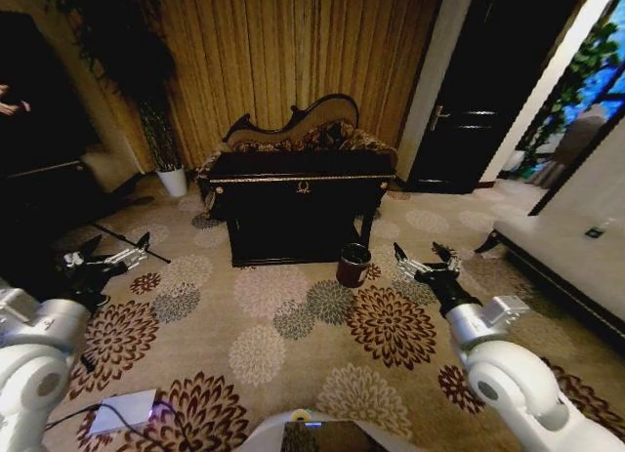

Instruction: Move to the front of the table and place the trash on the table into the trash bin.

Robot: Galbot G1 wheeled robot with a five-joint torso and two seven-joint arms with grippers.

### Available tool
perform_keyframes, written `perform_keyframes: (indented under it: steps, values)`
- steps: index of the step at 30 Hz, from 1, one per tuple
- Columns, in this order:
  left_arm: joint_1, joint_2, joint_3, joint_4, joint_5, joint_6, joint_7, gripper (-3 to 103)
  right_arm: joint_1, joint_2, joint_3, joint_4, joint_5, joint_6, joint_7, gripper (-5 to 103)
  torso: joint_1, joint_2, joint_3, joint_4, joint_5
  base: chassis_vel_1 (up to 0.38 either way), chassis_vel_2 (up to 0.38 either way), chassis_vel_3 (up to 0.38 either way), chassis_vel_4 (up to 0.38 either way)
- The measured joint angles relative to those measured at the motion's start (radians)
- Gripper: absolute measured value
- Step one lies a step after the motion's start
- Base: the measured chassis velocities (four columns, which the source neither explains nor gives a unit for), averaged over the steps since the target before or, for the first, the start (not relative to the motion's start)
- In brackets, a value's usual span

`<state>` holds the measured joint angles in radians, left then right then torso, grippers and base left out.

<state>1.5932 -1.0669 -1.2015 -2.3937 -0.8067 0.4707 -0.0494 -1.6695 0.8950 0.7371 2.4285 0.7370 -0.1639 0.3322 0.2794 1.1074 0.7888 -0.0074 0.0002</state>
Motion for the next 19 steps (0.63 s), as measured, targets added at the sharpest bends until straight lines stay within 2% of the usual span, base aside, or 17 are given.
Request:
perform_keyframes:
  steps: [7,11,19]
  values:
    - [0.004,-0.001,0.0,0.005,0.001,-0.017,-0.001,100,-0.001,0.004,-0.002,-0.003,-0.003,0.004,-0.001,100,-0.001,0.001,-0.001,0.0003,-0.0004,-0.008,0.001,0.009,-0.004]
    - [0.003,-0.003,0.002,0.012,0.008,-0.03,0.019,100,-0.003,0.01,-0.004,-0.004,-0.006,0.008,-0.001,100,-0.001,0.0,0.0,0.0003,-0.0002,0.0,0.0,0.0,0.0]
    - [0.005,-0.005,-0.002,0.016,0.013,-0.028,0.019,100,-0.01,0.017,-0.004,0.0,-0.013,0.011,-0.002,100,-0.001,0.001,0.0,0.0003,-0.0004,0.0,0.0,0.0,0.0]
